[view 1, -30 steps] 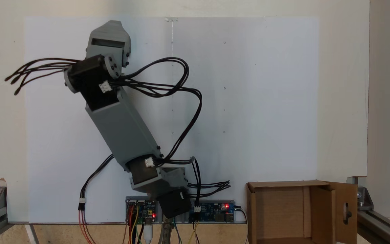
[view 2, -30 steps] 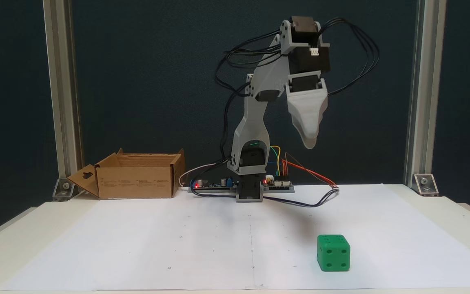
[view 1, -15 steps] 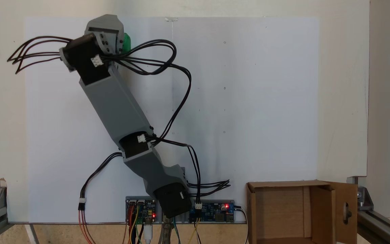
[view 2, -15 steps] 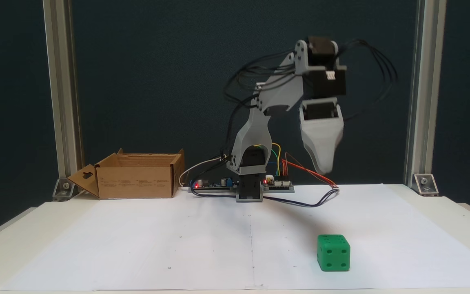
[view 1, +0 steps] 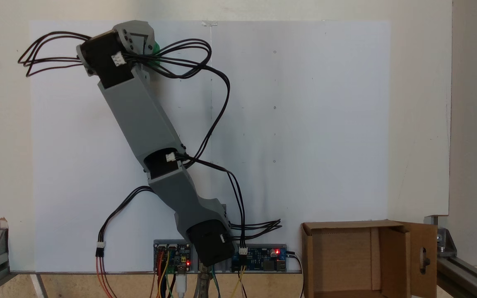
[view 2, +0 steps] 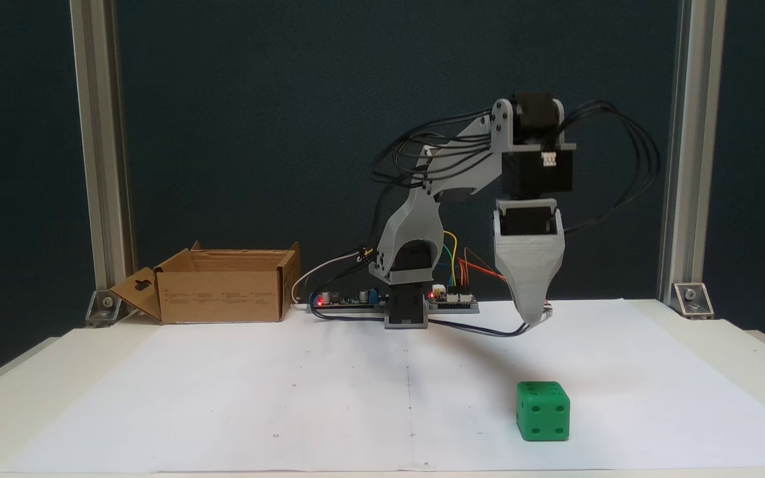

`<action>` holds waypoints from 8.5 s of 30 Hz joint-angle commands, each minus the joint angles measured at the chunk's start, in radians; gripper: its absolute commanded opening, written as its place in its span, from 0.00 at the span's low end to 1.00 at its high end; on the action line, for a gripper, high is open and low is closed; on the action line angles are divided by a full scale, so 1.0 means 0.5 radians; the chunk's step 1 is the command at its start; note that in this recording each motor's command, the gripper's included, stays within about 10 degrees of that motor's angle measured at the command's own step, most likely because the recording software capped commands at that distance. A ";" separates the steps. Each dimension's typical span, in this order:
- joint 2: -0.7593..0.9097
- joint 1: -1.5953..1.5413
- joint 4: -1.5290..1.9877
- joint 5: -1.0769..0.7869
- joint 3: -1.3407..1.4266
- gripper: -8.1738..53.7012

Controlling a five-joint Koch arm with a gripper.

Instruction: Grasp a green dice and put it in the bin.

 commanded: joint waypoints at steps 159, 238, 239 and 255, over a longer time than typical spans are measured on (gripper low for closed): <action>-0.724 0.009 -0.196 0.117 -0.534 0.62; 1.884 3.734 -0.592 -1.795 1.623 0.32; 1.841 3.780 -0.629 -1.819 1.623 0.32; 1.184 4.442 -1.037 -2.132 1.623 0.32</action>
